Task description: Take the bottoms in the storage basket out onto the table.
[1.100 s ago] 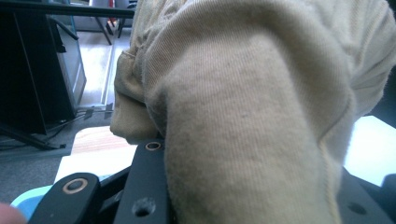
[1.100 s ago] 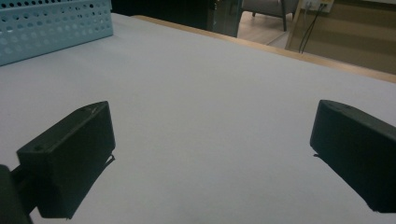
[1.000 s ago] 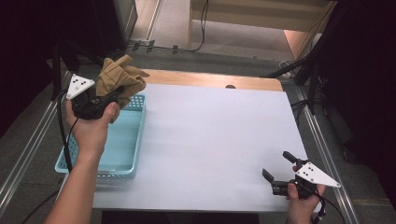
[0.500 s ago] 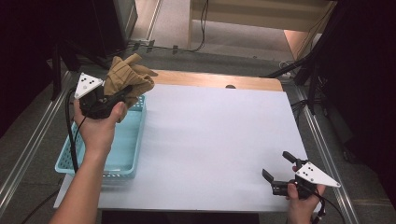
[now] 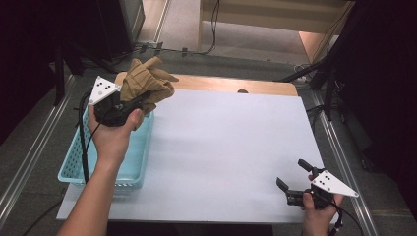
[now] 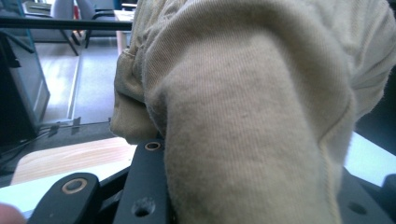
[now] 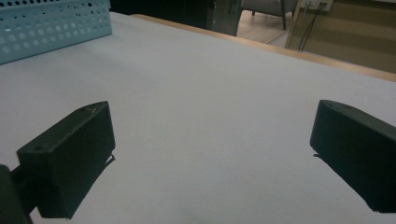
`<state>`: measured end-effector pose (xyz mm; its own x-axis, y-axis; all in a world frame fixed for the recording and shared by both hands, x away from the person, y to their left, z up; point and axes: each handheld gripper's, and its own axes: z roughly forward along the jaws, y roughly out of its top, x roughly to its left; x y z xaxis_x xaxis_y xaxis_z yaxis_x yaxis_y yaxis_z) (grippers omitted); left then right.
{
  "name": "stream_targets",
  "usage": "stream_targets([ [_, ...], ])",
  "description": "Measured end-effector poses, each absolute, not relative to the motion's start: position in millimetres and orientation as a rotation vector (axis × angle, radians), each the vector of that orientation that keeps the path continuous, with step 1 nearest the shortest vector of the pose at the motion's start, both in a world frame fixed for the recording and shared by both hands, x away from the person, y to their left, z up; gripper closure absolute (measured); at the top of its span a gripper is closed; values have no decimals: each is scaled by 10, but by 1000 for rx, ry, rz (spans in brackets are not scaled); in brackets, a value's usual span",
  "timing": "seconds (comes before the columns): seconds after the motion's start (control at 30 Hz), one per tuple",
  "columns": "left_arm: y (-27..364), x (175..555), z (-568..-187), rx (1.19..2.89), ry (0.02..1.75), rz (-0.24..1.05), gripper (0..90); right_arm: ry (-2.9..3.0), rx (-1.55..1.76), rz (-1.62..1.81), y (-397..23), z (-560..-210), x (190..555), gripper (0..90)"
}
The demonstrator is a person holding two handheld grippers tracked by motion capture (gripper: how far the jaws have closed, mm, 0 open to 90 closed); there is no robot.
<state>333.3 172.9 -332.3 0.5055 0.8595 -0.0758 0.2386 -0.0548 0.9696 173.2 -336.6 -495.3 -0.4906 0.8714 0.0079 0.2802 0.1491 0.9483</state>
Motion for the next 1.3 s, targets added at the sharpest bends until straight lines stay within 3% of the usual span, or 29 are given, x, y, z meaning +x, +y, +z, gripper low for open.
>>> stream_targets([
  [1.3, 1044, 3249, -3285, 1621, 827, 536, 634, 1866, 1100, 1351, -3365, -4960, 1739, 0],
])
